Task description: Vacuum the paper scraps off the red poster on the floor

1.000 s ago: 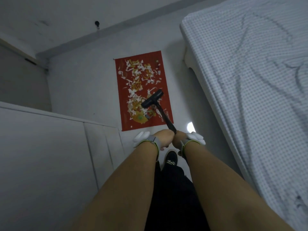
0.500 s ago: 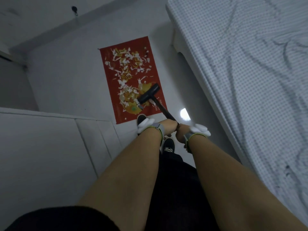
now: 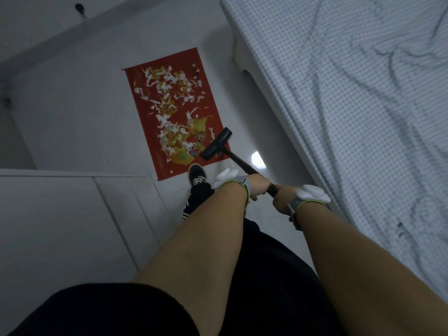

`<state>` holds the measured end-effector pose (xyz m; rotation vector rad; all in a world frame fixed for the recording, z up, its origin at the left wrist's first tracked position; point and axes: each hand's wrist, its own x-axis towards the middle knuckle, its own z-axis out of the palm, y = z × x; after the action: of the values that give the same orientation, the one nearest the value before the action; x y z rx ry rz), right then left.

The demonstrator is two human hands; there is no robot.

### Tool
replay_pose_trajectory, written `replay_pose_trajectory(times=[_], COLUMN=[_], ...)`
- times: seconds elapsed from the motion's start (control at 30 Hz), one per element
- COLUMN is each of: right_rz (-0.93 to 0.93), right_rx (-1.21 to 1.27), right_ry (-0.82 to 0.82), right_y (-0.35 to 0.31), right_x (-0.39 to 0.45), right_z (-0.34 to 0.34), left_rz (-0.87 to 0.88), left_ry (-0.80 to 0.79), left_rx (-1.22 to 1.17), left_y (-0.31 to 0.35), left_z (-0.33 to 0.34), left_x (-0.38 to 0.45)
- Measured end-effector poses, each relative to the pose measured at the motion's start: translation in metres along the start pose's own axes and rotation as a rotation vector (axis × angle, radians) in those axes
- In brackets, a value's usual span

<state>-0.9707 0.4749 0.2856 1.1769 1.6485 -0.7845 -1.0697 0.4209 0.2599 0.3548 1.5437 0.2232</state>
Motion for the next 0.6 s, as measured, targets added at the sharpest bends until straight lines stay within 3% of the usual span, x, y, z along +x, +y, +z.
replay_pose_trajectory(times=[0.37,0.6], right_rz=[0.012,-0.112], right_rx=[0.187,0.349], right_ry=[0.072,0.100], right_y=[0.000,-0.077], right_x=[-0.027,-0.006], right_z=[-0.039,-0.056], left_rz=[0.032,0.134], left_ry=[-0.045,0.187], left_rx=[0.019,-0.191], left_y=[0.013,-0.005], left_z=[-0.011,-0.052], left_x=[-0.012,-0.002])
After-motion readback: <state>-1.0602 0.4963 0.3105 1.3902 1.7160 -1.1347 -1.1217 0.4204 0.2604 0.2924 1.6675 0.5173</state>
